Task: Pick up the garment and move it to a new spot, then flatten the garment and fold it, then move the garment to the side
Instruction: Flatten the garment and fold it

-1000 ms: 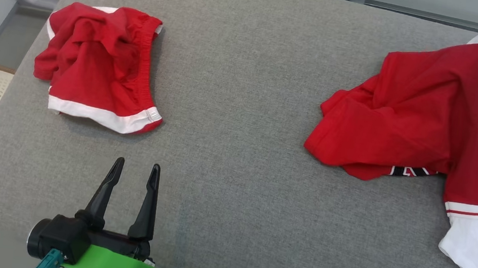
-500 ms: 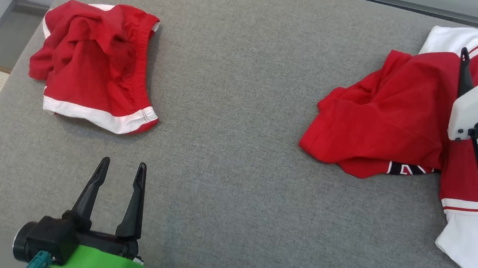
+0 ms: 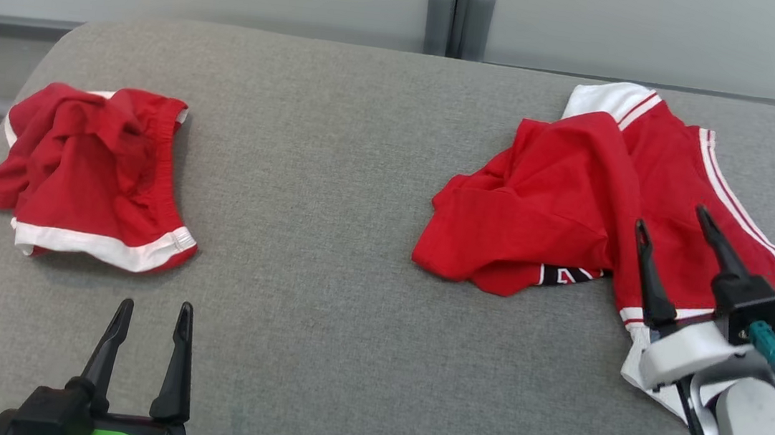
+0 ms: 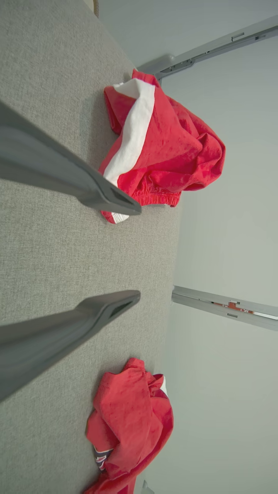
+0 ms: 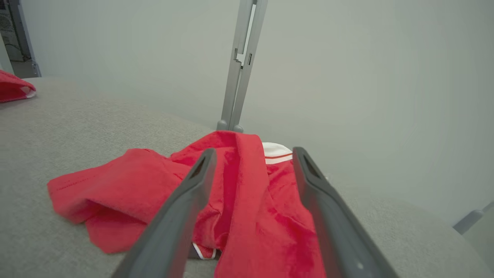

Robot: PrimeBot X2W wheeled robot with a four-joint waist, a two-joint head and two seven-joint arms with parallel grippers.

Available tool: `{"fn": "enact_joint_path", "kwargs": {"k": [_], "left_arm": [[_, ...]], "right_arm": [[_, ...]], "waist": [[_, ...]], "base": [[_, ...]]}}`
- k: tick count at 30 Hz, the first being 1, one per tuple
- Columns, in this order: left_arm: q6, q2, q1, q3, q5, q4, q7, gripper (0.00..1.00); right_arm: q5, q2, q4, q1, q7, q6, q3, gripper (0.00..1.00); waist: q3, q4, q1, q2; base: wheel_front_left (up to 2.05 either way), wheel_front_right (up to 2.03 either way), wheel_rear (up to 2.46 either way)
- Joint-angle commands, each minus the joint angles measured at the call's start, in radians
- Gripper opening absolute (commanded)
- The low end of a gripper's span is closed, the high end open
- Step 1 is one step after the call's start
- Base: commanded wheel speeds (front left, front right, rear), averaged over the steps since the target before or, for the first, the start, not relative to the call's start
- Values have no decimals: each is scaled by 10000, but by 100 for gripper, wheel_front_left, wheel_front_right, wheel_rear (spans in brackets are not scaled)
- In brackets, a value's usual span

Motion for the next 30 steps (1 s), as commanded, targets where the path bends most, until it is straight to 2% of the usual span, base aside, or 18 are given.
{"fn": "enact_joint_path", "kwargs": {"k": [1,6,10,16,20,23,24,30], "left_arm": [[-22,22,121,61,61,53,-2,100],[-22,5,186,245,94,471,-2,100],[-22,-6,9,284,83,849,-2,100],[-22,119,-436,325,-54,1619,-2,100],[-22,264,-1411,-126,-550,2918,96,100],[-22,337,-2726,-512,-907,3877,611,100],[-22,376,-3608,-611,-1271,4671,1193,100],[-22,332,-5975,-797,-2124,6865,3247,100]], "right_arm": [[-125,214,-245,479,-50,-18,-96,100],[-460,1003,-958,1864,-81,-18,-344,100],[-519,1344,-1118,2629,-89,-18,-189,100],[-385,1535,-1276,2715,-91,-18,129,100],[-326,1550,-1396,2548,-90,-18,431,100],[-268,1620,-1372,2571,-88,-18,621,100],[-212,1657,-1316,2458,-86,-18,793,100],[-68,1762,-1174,2119,-87,-18,1346,100]], "waist": [[-695,-719,0,0],[-1038,-1139,0,0],[-1184,-1352,0,0],[-1143,-1911,0,0],[-961,-2411,0,0],[-653,-2734,0,0],[-401,-2996,0,0],[321,-3973,0,0]], "base": [[0,0,0],[0,0,0],[0,0,0],[0,0,0],[0,0,0],[0,0,0],[0,0,0],[0,0,0]]}}
